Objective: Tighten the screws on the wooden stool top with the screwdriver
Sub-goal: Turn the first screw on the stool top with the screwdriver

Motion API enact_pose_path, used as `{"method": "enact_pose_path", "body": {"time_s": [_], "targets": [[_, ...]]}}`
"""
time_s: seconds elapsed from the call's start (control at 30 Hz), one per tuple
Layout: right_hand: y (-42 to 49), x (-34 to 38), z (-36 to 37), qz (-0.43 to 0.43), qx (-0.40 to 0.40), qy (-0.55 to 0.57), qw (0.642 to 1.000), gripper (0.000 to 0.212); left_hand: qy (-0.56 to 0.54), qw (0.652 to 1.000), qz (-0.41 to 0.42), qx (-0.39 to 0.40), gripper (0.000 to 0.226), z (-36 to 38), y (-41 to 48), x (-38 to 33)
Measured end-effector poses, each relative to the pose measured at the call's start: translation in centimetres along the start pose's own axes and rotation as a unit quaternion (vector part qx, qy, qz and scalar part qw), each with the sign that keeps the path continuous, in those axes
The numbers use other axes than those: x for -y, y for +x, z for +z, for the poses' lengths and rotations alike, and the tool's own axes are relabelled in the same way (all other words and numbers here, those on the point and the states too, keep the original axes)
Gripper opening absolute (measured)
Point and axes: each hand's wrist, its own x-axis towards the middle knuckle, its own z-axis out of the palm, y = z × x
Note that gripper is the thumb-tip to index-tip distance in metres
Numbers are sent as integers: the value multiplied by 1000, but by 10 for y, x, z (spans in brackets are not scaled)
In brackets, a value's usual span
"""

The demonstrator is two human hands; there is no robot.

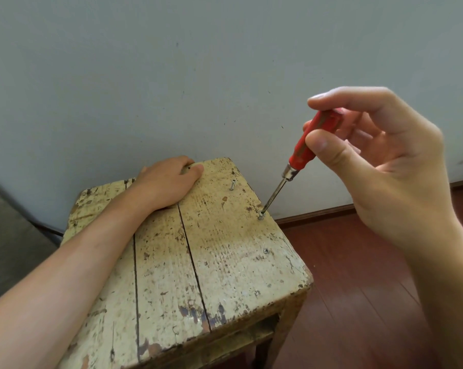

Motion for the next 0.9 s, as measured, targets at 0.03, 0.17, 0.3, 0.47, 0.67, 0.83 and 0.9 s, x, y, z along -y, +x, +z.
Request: {"method": "enact_pose_path", "body": {"time_s": [0.03,0.17,0.3,0.47,0.67,0.83,0.9], "targets": [[0,0,1,-2,-3,-3,1000,30,1,1000,0,0,51,0,0,0],[-2,-3,0,0,-4,-11,1000,30,-3,1000,0,-1,50,0,-1,0],[-4,-7,-9,9,60,-2,998,42,-7,1000,1,0,49,0,-2,0],[-4,-8,-10,12,75,27,997,45,-6,1000,0,2,49,-1,-2,-1],[-3,-5,-8,20,44,15,999,39,-6,1000,-2,0,49,0,-2,-1],[-3,-2,1,20,0,-12,1000,38,-7,1000,0,0,50,0,-1,0],[-4,-2,5,22,-5,-11,1000,39,-7,1000,0,2,51,0,-1,0]]}}
